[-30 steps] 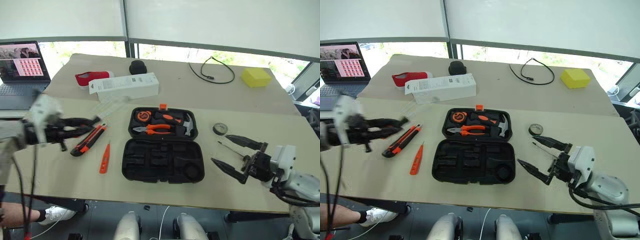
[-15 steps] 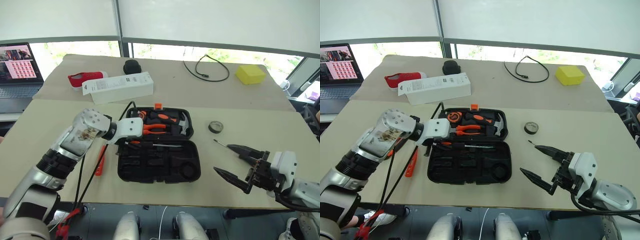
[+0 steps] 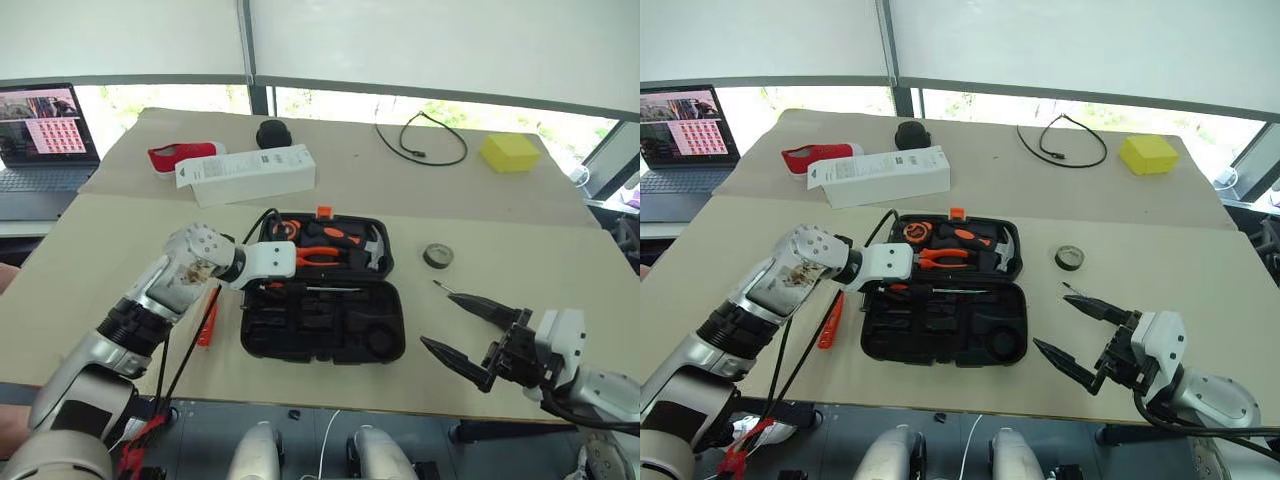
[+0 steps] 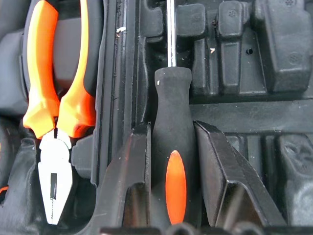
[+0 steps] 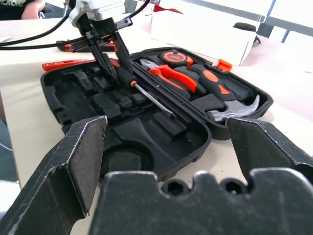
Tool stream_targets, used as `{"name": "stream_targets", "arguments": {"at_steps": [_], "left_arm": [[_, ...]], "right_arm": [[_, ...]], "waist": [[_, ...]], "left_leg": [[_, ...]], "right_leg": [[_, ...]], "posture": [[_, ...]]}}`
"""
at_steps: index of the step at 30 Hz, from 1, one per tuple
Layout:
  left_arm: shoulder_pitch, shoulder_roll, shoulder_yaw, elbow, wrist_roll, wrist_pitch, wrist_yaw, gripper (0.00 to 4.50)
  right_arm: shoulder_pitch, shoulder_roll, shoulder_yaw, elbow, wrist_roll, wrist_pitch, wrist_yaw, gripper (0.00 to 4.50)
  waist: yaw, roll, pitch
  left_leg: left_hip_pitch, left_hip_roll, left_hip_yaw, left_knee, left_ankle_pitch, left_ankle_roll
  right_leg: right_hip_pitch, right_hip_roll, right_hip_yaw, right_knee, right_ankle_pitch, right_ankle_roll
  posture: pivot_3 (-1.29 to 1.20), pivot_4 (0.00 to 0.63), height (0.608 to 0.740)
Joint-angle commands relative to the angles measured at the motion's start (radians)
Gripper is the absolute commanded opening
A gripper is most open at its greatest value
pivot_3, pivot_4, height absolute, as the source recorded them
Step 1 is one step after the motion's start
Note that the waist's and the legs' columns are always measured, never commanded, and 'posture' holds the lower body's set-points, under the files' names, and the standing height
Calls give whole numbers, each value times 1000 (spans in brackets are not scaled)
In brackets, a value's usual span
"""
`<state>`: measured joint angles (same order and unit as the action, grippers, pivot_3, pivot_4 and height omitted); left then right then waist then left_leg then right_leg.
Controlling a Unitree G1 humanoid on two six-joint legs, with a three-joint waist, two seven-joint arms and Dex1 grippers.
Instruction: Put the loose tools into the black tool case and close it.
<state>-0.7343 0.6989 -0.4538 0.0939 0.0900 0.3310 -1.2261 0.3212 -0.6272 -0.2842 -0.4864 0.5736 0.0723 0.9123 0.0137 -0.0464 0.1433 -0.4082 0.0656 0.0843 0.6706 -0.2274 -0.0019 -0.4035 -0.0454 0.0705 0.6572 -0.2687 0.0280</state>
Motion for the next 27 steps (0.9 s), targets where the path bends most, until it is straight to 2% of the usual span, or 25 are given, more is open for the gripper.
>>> {"name": "stream_targets", "arguments": {"at_steps": [1, 4, 9, 12, 17, 20, 27], "left_arm": [[4, -29, 87, -15, -62, -57, 25, 2813], [33, -67, 181, -53, -184, -62, 15, 3830], [83, -82, 268, -44, -267, -92, 22, 3830], [104, -111, 294, 42, -285, -105, 42, 3073], [118, -136, 272, 171, -237, -191, 48, 1180], [134, -147, 235, 186, -201, -236, 47, 57], [134, -192, 177, 229, -119, -271, 102, 18]], "right_arm": [[7, 4, -6, -39, 23, 2, 1, 4500], [17, 6, -3, -49, 31, 11, 0, 4500], [33, 15, -6, -65, 37, 21, -6, 4500], [42, 24, -6, -73, 36, 23, -15, 4500], [41, 35, -2, -75, 30, 24, -29, 4500], [47, 40, -3, -77, 28, 22, -38, 4500], [77, 56, -6, -87, 25, 17, -53, 4500]], "waist": [[1, 0, 0], [-1, 0, 0], [-6, 1, 0], [-4, 2, 0], [-4, 2, 0], [-1, 2, 0], [3, 3, -1]], "left_leg": [[0, 0, 0, 0, 0, 0], [-1, 1, 0, 2, 0, 0], [-2, 1, -1, 2, 0, 0], [-1, 1, -1, 2, 0, 0], [-2, 1, -1, 4, 0, 0], [-2, 1, -1, 4, 0, 0], [-1, 1, -1, 5, 0, 1]], "right_leg": [[0, 0, 0, 0, 0, 0], [0, 0, 0, 0, 0, 0], [-1, 1, -1, 1, 0, 0], [0, 1, -1, 1, 0, 0], [0, 1, -1, 1, 0, 0], [0, 1, -1, 1, 0, 0], [1, 0, -1, 1, 1, 1]], "posture": [[0, 150, 740], [0, 150, 740], [0, 150, 740], [0, 150, 740], [0, 150, 740], [0, 150, 740], [0, 150, 740]]}}
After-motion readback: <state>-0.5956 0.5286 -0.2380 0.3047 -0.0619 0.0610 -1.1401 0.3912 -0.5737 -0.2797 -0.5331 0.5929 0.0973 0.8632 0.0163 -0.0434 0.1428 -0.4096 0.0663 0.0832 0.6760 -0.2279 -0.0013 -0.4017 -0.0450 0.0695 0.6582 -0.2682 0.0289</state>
